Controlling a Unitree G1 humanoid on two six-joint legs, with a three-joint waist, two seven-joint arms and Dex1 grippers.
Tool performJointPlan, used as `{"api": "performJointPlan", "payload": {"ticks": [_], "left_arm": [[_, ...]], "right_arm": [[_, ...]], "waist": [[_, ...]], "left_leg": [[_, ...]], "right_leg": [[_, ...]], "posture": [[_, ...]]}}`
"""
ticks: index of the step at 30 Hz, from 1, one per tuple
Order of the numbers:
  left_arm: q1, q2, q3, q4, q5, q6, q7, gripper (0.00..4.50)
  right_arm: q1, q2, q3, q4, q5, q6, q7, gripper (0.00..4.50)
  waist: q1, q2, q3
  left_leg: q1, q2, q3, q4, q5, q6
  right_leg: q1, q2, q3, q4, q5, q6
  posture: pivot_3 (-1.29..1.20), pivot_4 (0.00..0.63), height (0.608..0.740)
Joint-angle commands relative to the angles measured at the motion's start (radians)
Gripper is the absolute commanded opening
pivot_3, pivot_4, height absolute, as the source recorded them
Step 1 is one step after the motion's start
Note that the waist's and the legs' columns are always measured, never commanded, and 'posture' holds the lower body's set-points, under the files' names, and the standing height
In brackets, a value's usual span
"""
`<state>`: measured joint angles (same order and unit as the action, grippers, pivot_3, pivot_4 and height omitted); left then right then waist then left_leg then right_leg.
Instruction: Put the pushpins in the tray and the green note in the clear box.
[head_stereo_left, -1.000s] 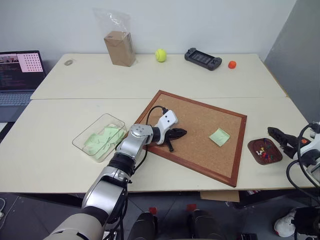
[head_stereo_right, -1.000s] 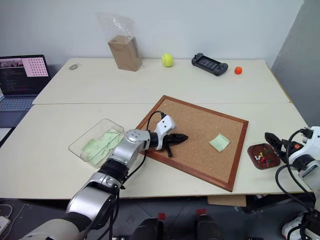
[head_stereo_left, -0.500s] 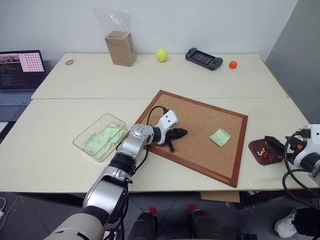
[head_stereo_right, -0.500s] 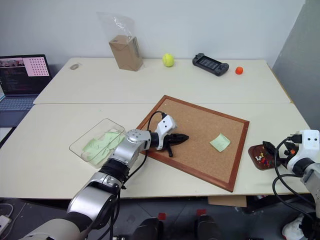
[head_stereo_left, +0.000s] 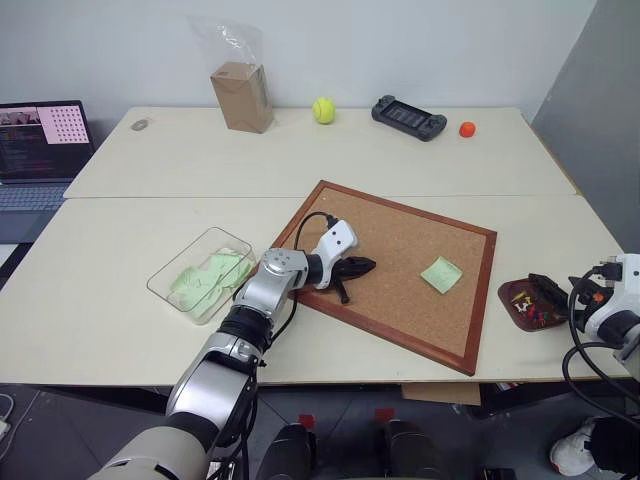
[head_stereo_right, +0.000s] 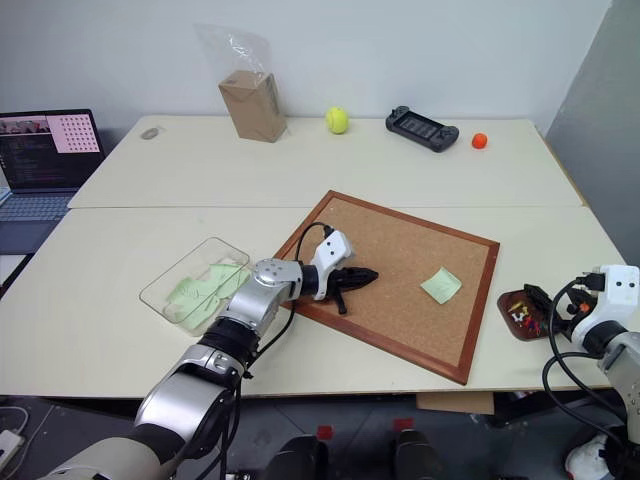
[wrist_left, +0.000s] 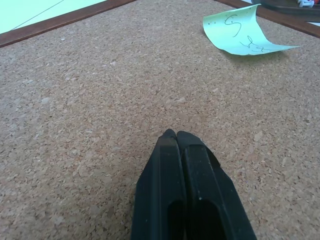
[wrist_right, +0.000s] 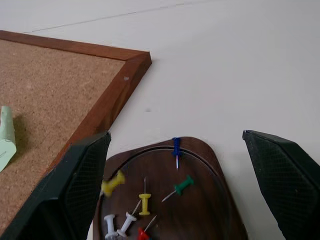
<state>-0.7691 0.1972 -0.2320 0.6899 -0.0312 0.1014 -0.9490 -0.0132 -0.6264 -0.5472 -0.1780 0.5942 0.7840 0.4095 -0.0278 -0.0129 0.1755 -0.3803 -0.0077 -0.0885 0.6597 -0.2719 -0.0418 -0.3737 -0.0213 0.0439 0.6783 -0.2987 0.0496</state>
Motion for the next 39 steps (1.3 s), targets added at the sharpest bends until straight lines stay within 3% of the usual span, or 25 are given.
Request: {"api": "performJointPlan", "payload": {"ticks": [1, 13, 22, 29, 39], "left_arm": [[0.015, 0.006, -0.018, 0.021, 0.029, 0.016, 0.008, 0.0], [0.017, 0.004, -0.02, 0.02, 0.03, 0.014, 0.008, 0.0], [0.013, 0.002, -0.02, 0.024, 0.03, 0.015, 0.008, 0.0], [0.011, 0.002, -0.019, 0.016, 0.028, 0.02, 0.007, 0.0], [0.025, 0.017, -0.012, -0.014, 0.021, 0.03, 0.0, 0.0]], "right_arm": [[0.007, -0.025, 0.009, -0.036, -0.026, -0.04, 0.017, 4.48], [-0.016, -0.033, 0.018, -0.032, -0.05, -0.091, 0.035, 4.48], [-0.038, -0.104, 0.23, -0.132, -0.09, -0.282, 0.313, 4.48], [-0.128, -0.054, 0.379, 0.018, -0.195, -0.379, 0.322, 4.48], [-0.215, 0.001, 0.418, 0.203, -0.232, -0.417, 0.321, 4.48]], "waist": [[0.0, 0.0, 0.0], [0.0, 0.0, 0.0], [-0.002, -0.001, 0.001], [0.002, -0.002, 0.001], [0.0, -0.002, 0.001]], "left_leg": [[0.0, 0.0, 0.0, 0.0, 0.0, 0.0], [0.0, 0.0, 0.0, 0.0, 0.0, 0.0], [0.0, 0.0, 0.0, 0.0, 0.0, 0.0], [0.0, 0.0, -0.001, 0.001, 0.0, 0.0], [0.0, 0.0, -0.001, 0.0, 0.0, 0.0]], "right_leg": [[0.0, 0.0, 0.0, 0.0, 0.0, 0.0], [0.0, 0.0, 0.0, 0.0, 0.0, 0.0], [0.0, 0.001, -0.001, 0.0, 0.0, 0.0], [0.0, 0.001, -0.001, 0.0, 0.0, 0.0], [0.0, 0.0, -0.001, 0.0, 0.0, 0.0]], "posture": [[0.0, 0.15, 0.74], [0.0, 0.15, 0.74], [0.0, 0.15, 0.74], [0.0, 0.15, 0.74], [0.0, 0.15, 0.74]]}}
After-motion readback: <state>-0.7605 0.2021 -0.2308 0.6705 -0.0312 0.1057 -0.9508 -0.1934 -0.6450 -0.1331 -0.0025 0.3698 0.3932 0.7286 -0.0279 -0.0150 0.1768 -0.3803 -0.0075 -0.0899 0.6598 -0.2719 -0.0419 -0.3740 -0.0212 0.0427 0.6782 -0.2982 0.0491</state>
